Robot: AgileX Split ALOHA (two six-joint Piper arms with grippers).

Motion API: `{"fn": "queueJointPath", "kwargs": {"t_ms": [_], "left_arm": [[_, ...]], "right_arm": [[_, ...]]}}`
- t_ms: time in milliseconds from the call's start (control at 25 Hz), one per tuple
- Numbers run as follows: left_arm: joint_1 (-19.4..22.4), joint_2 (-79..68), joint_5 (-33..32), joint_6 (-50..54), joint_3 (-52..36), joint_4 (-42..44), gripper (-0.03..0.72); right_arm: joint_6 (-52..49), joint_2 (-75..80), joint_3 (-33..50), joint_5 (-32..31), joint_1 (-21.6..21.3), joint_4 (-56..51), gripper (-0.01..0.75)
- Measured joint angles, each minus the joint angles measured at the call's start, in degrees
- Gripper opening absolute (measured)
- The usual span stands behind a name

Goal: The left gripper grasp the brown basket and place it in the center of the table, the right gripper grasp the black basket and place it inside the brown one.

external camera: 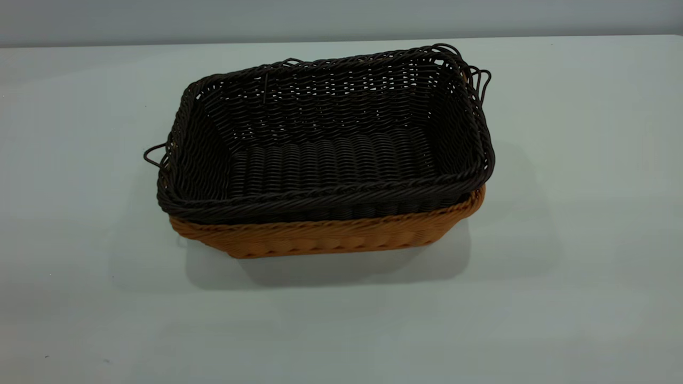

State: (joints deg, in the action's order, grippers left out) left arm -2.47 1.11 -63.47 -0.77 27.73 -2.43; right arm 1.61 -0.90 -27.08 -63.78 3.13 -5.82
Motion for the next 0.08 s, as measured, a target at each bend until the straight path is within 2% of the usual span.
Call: {"fn": "queueJointPath", "kwargs": {"t_ms": [80], "left_arm": [[0.0, 0.0, 0.0, 0.0, 0.0, 0.0, 0.449]], "right_arm": [[0.0, 0.0, 0.0, 0.0, 0.0, 0.0, 0.561]]}}
